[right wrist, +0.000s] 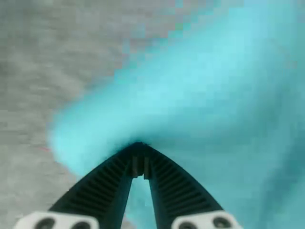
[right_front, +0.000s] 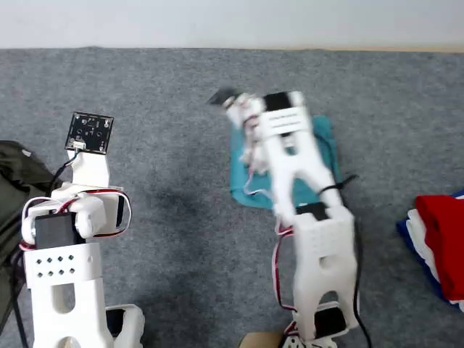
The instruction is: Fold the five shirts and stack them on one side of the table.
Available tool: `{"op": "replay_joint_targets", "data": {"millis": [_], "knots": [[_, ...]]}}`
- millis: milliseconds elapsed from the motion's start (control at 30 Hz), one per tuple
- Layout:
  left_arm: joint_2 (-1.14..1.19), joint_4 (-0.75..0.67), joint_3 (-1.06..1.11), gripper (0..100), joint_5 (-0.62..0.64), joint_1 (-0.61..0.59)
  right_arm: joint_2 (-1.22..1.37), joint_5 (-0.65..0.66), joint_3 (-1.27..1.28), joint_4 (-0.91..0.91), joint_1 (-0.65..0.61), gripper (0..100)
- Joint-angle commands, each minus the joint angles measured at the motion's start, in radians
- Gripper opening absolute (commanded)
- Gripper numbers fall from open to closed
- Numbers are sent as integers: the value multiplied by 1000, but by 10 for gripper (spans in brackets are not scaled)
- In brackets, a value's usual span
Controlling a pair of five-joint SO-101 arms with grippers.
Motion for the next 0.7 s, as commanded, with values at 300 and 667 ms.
{"op": "replay_joint_targets", "data": {"millis": [300,667], "knots": [[-17,-5,-5,2,0,3,64,-8,-120,154,-93,9],[-17,-5,-5,2,0,3,12,-11,-402,79,71,11]]}}
